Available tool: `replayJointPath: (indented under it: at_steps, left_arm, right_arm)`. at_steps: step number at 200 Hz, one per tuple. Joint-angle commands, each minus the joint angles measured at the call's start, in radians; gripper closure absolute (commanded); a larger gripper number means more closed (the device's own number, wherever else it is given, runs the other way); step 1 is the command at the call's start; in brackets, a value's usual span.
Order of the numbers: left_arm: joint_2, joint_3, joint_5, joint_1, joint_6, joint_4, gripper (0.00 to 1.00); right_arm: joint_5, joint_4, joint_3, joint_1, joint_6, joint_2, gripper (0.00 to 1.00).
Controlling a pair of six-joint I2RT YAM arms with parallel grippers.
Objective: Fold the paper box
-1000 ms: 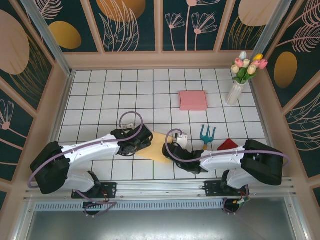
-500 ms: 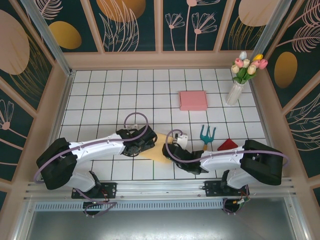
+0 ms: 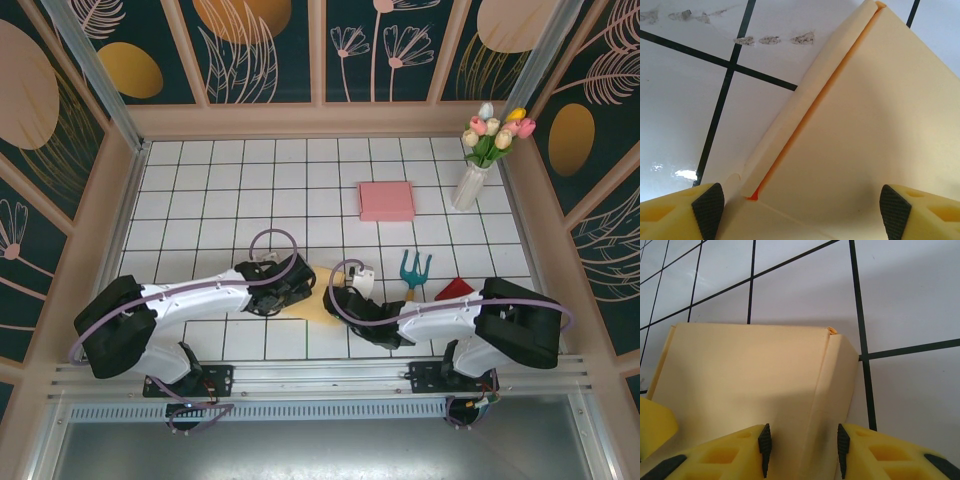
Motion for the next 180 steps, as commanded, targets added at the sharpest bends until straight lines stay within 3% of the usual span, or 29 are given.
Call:
replayJointPath:
  at_steps: [1,59,180]
  left_arm:
    - [-0.020,-0.017,0.031,-0.012,-0.036,0.024,0.18]
    - [-0.036,-0.048,0.045,-0.015,-0.061,0.071,0.29]
    - [-0.010,-0.132,0.080,-0.016,-0.108,0.161,0.30]
  right_arm:
    - [-0.008,-0.061,-0.018,0.010,0.009,0.033,0.57]
    - [-0.010,-0.074,-0.005,0.011,0.008,0.034,0.57]
    - [0.003,-0.083,-0.008,0.016,0.017,0.053,0.57]
